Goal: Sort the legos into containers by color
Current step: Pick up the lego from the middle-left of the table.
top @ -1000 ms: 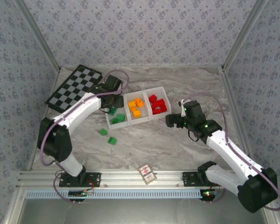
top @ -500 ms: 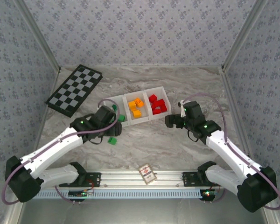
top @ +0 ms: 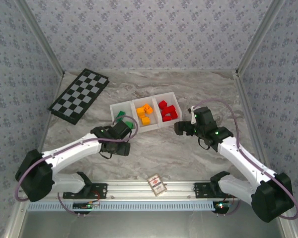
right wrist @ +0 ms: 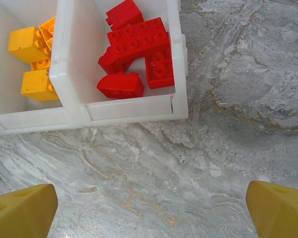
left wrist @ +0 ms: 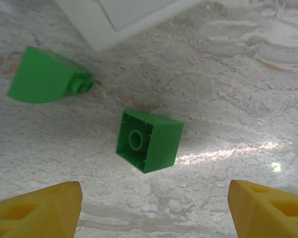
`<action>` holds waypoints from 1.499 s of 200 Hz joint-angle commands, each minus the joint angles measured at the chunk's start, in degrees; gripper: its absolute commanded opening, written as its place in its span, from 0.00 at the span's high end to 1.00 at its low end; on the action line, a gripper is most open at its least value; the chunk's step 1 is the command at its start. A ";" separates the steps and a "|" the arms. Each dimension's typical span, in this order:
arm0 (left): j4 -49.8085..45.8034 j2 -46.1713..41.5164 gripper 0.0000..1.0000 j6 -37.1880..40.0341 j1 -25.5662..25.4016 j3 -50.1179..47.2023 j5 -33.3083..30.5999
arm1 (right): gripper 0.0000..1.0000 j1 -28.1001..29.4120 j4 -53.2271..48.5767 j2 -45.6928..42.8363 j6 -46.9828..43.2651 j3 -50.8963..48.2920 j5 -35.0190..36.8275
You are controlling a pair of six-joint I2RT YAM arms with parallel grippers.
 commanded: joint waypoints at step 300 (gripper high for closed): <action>8.50 3.05 0.72 -2.44 9.54 -4.34 5.68 | 0.00 -1.01 -2.04 -2.95 1.82 -1.57 0.12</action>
